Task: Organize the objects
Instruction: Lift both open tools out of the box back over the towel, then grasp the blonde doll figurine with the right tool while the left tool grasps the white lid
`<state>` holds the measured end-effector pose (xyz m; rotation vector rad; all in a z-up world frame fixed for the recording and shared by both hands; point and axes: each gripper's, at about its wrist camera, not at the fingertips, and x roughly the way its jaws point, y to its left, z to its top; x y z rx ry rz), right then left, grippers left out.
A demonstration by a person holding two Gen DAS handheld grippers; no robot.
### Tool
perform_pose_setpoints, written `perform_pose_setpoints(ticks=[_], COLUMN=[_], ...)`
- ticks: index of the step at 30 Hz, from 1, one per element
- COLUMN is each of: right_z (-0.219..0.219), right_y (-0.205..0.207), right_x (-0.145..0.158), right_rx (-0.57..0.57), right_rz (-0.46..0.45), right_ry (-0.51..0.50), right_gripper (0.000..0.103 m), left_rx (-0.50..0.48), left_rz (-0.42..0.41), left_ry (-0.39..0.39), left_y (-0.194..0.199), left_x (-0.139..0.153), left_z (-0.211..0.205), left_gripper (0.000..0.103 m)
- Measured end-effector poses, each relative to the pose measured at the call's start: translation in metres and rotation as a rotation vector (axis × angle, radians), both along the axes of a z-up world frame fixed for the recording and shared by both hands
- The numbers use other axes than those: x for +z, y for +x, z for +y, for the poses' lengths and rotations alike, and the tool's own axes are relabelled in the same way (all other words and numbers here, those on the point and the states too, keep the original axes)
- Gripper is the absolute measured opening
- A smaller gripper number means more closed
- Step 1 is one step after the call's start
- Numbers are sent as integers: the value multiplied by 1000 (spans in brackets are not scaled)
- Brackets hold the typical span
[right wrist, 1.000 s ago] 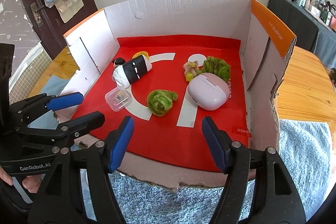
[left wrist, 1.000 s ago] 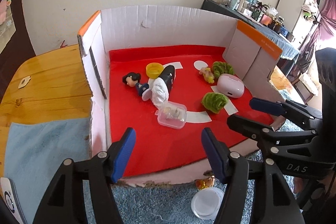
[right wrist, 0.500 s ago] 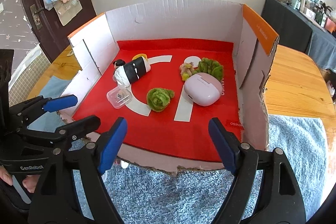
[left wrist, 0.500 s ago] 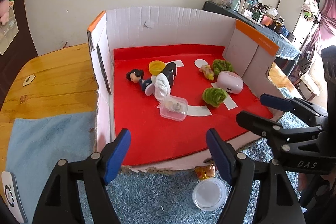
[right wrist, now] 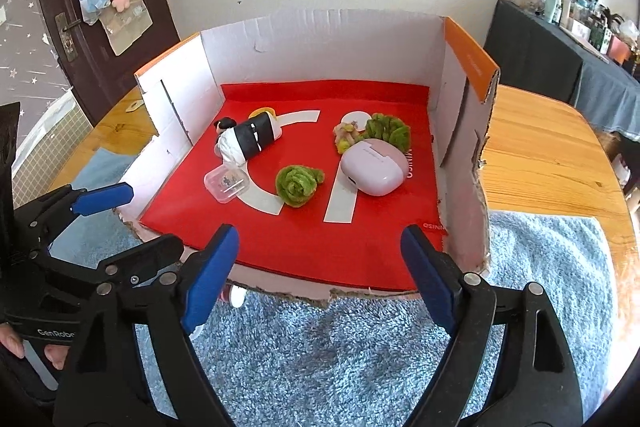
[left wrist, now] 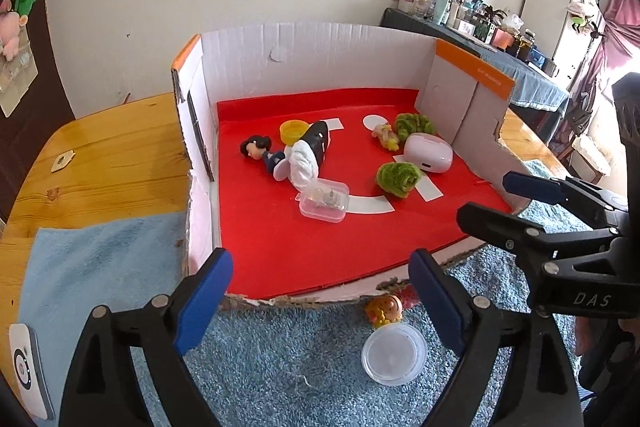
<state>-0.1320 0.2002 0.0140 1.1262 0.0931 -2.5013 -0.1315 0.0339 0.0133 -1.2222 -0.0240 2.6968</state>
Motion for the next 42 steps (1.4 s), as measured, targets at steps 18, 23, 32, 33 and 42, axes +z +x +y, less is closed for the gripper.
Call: perform_pose_setpoints(ticks=[18,23,32,33,42], right_z=[7,10,15,15,22], right_y=[22,31,46,48,54], right_x=[12,13,12,11,-5], right_rx=[-14,-19,-22,-23,-36], right_rz=[42,47,56,54,19], right_ry=[-6,-11,-13,-13,-21], right_gripper=[88,88,88,88,88], left_rx=[-8,-16,-25,-25,-34], left_rz=[36,44,52,50,19], left_ry=[31,26,22,21,20], left_y=[27,38,54,56,66], left_x=[15,17,15,13,-3], left_z=[-1,2,5,5,10], left_gripper=[94,94,94,94,94])
